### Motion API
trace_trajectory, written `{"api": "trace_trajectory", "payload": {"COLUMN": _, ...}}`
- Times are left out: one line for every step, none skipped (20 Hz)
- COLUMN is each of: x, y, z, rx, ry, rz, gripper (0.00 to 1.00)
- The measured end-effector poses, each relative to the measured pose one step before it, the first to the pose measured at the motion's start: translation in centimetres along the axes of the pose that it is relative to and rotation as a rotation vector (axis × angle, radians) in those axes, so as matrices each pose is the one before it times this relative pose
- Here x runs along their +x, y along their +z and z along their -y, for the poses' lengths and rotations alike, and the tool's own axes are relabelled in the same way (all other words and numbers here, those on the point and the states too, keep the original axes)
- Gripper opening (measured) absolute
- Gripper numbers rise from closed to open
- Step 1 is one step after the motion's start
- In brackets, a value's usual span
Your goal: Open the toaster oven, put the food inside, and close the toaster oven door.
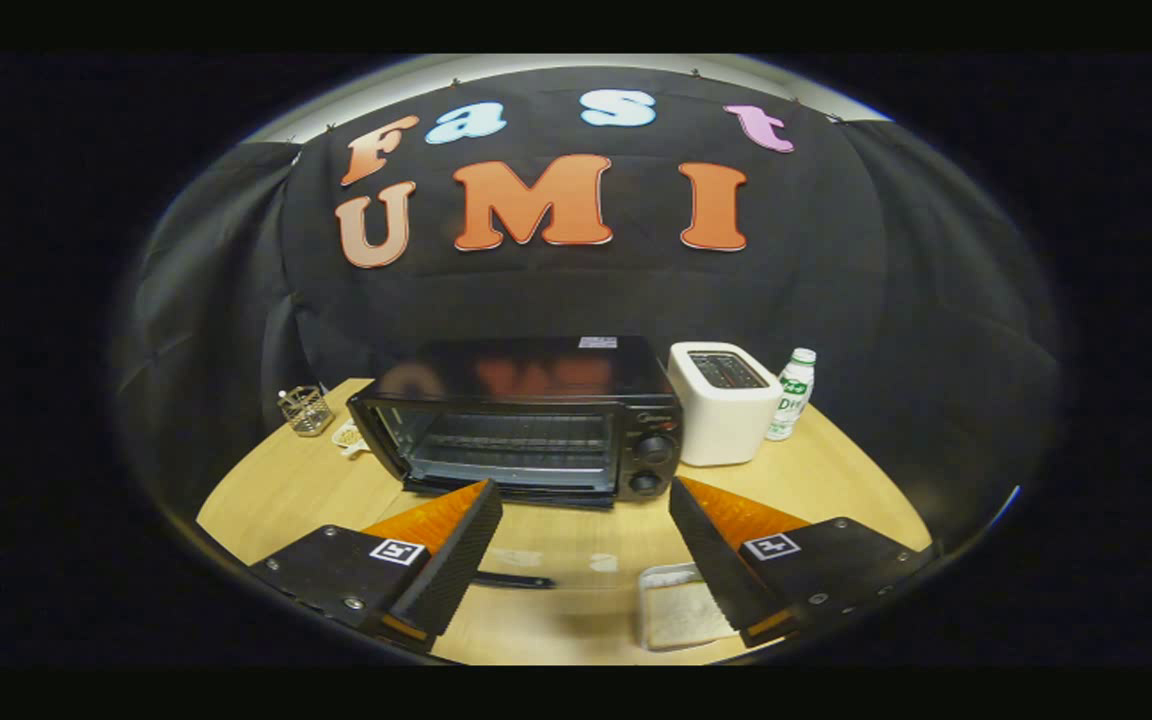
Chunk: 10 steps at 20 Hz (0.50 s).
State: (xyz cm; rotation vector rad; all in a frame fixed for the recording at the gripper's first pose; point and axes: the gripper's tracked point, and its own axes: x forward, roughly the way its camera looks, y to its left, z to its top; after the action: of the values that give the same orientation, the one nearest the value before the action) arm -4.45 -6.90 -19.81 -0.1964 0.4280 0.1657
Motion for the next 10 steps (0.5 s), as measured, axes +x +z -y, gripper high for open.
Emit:
{"api": "trace_trajectory", "payload": {"x": -0.047, "y": 0.364, "z": 1.339, "rx": -0.02258, "ry": -0.00179, "rz": -0.00808, "gripper": 1.00}}
{"api": "trace_trajectory", "payload": {"x": -0.256, "y": 0.323, "z": 1.298, "rx": -0.01785, "ry": 0.00230, "rz": -0.00814, "gripper": 1.00}}
{"api": "trace_trajectory", "payload": {"x": -0.182, "y": 0.170, "z": 1.273, "rx": -0.01523, "ry": 0.00312, "rz": -0.01189, "gripper": 1.00}}
{"api": "trace_trajectory", "payload": {"x": -0.299, "y": -0.128, "z": 1.330, "rx": -0.01358, "ry": 0.00074, "rz": -0.01370, "gripper": 1.00}}
{"api": "trace_trajectory", "payload": {"x": -0.351, "y": -0.293, "z": 1.465, "rx": -0.01072, "ry": 0.00069, "rz": -0.01822, "gripper": 1.00}}
{"api": "trace_trajectory", "payload": {"x": -0.346, "y": -0.446, "z": 1.183, "rx": -0.00648, "ry": 0.00242, "rz": -0.02197, "gripper": 1.00}}
{"api": "trace_trajectory", "payload": {"x": -0.289, "y": -0.679, "z": 1.115, "rx": -0.00707, "ry": 0.00237, "rz": -0.02690, "gripper": 1.00}}
{"api": "trace_trajectory", "payload": {"x": -0.137, "y": -0.697, "z": 0.990, "rx": -0.00602, "ry": 0.00619, "rz": -0.02648, "gripper": 1.00}}
{"api": "trace_trajectory", "payload": {"x": -0.099, "y": -0.777, "z": 0.920, "rx": -0.00366, "ry": 0.00604, "rz": -0.02840, "gripper": 1.00}}
{"api": "trace_trajectory", "payload": {"x": 0.085, "y": -0.951, "z": 0.814, "rx": 0.00043, "ry": 0.00992, "rz": -0.03342, "gripper": 1.00}}
